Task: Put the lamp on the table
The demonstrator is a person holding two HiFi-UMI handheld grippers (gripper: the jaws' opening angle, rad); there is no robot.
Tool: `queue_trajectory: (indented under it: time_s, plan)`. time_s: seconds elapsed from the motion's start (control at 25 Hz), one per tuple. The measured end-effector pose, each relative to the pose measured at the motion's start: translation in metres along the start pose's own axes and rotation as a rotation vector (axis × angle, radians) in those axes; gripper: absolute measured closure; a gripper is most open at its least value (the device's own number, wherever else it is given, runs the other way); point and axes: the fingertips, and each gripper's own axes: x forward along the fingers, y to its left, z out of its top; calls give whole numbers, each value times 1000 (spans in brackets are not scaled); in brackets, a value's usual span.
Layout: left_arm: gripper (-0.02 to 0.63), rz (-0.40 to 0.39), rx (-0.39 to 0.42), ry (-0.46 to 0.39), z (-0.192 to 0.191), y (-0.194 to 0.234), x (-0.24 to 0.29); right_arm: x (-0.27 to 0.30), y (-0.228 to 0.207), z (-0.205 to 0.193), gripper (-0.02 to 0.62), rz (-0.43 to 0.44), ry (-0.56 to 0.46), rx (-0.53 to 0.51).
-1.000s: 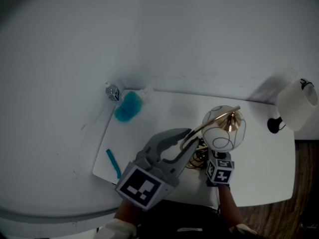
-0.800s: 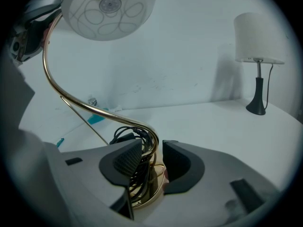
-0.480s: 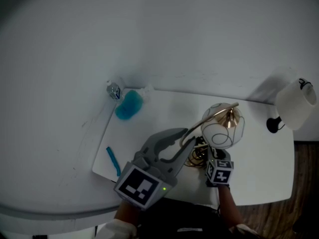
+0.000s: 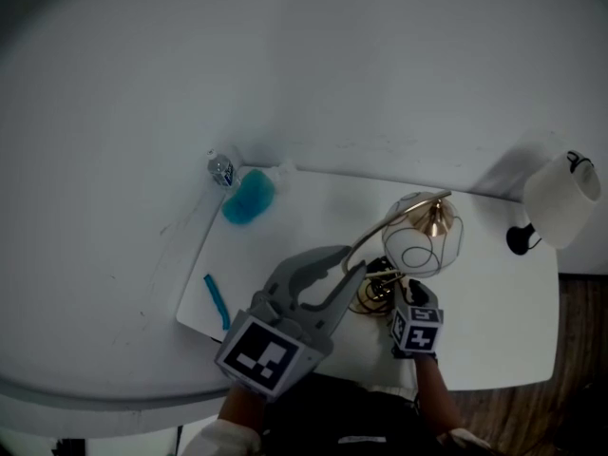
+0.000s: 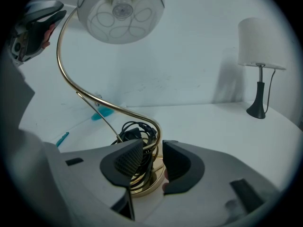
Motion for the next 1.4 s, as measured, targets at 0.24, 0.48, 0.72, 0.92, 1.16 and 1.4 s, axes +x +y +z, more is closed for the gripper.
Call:
queue_trajectory:
  time_s: [0.24, 0.48, 0.72, 0.92, 1.16, 1.4]
  plan:
    - [506, 16, -15, 1, -1, -7, -6, -9, 0, -5, 466, 7, 4, -4]
    - [508, 23, -16, 4, -3, -15, -12, -21, -4, -13, 474, -1, 9, -10]
    - [515, 30, -25, 3, -3, -21, -20, -31, -3, -16, 479, 1, 5, -15]
    - [520, 43, -35, 0, -3, -25, -29, -40, 0, -16, 486, 5, -2, -31]
    - [537, 60, -45, 4, -5, -31, -37, -51, 1, -23, 486, 14, 2, -40]
    - [553, 63, -56, 3, -7, -39, -45, -61, 0, -29, 508, 10, 8, -41]
